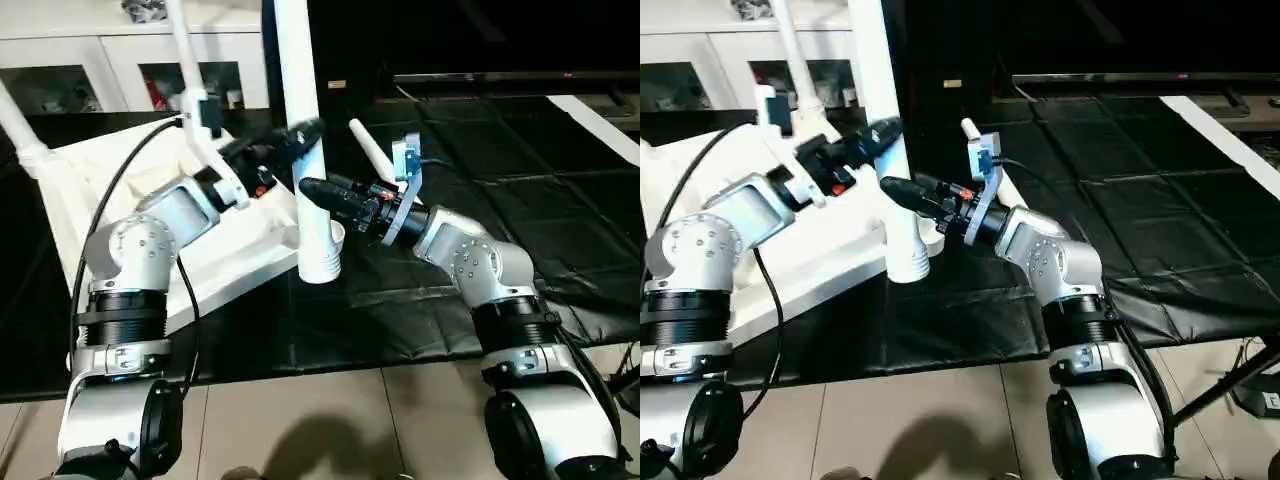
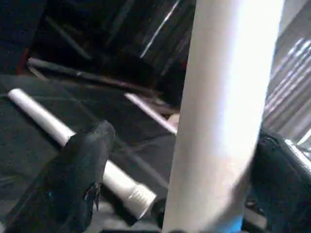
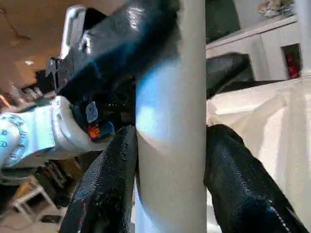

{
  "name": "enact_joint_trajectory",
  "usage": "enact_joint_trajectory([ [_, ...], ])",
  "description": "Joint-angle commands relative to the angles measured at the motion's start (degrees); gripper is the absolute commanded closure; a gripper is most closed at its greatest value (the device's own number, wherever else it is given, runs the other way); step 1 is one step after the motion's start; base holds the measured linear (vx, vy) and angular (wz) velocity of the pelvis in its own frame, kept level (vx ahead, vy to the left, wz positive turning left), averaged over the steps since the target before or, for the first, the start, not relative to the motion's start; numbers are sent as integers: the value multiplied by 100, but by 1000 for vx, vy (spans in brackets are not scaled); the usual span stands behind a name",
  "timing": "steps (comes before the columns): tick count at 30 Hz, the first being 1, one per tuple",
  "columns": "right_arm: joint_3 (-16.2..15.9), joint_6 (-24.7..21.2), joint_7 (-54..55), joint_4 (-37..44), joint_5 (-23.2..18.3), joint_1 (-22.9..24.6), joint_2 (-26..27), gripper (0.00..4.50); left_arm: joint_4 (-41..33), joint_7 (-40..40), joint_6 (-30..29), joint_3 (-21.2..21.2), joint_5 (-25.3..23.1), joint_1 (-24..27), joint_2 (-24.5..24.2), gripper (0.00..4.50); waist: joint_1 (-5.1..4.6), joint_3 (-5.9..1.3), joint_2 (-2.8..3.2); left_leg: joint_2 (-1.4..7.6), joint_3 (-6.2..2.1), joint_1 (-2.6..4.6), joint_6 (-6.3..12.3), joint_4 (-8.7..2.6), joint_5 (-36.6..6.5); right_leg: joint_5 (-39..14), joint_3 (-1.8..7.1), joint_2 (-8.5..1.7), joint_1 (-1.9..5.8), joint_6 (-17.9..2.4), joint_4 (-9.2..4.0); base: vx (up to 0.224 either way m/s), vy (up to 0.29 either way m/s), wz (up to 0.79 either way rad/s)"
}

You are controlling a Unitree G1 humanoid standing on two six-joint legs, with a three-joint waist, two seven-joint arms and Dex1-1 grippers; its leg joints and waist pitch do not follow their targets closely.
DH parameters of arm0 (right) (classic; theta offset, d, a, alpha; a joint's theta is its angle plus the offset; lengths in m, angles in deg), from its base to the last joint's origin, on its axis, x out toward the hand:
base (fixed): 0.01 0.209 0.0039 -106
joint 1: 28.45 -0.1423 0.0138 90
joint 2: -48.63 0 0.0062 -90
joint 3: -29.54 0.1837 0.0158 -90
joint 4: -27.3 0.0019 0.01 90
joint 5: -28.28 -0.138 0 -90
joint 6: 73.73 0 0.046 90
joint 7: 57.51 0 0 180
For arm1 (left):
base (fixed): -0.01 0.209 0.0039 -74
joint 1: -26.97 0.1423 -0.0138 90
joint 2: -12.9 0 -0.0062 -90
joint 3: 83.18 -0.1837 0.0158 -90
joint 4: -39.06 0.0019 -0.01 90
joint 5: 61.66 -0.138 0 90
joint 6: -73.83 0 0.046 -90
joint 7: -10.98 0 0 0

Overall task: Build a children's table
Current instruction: Insert table leg to table base

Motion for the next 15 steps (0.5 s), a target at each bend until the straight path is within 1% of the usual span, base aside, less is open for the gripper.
enact_joint_trajectory([
  [1,-83,257,223,189,184,6,36,276,64,318,82,-57,-203,-137,77,17,18,-486,33,-134,115,-22,-16,-399,-865,-1632,234,-268,453,-706,-518,0,0,0],
  [2,-121,408,418,203,324,2,91,276,80,556,187,-24,-275,-180,168,28,15,-485,22,-147,119,-26,-14,-397,-871,-1661,229,-265,463,-690,-524,0,0,0],
  [5,-125,568,678,206,455,-6,182,276,67,853,309,31,-339,-235,288,38,12,-491,29,-147,117,-24,-23,-394,-871,-1654,233,-263,457,-662,-526,0,0,0],
  [7,-41,748,1136,184,586,-19,321,276,1,1388,518,145,-460,-283,486,62,12,-498,37,-147,116,-20,-34,-392,-851,-1548,233,-258,455,-686,-522,0,0,0],
  [9,-34,881,1460,136,741,-31,400,276,-173,1834,608,230,-474,-269,738,80,1,-501,27,-141,109,-35,-34,-393,-824,-1419,235,-260,472,-731,-501,0,0,0],
  [11,-38,895,1520,138,761,-29,421,276,-227,1936,616,248,-480,-264,817,85,-1,-498,20,-145,115,-36,-19,-390,-803,-1355,236,-253,472,-754,-502,0,0,0],
  [12,-63,920,1568,151,783,-27,447,276,-278,2094,648,269,-521,-272,916,105,4,-508,23,-152,122,-28,7,-381,-785,-1308,238,-250,470,-766,-501,0,0,0],
  [13,-78,946,1587,151,795,-25,454,276,-288,2149,659,276,-543,-277,945,105,4,-503,11,-153,121,-38,39,-387,-786,-1295,238,-248,476,-766,-500,0,0,0],
  [15,-103,986,1616,144,822,-24,471,276,-288,2218,678,288,-553,-297,994,120,7,-503,-2,-159,125,-40,71,-386,-763,-1337,236,-250,476,-736,-509,0,0,0],
])
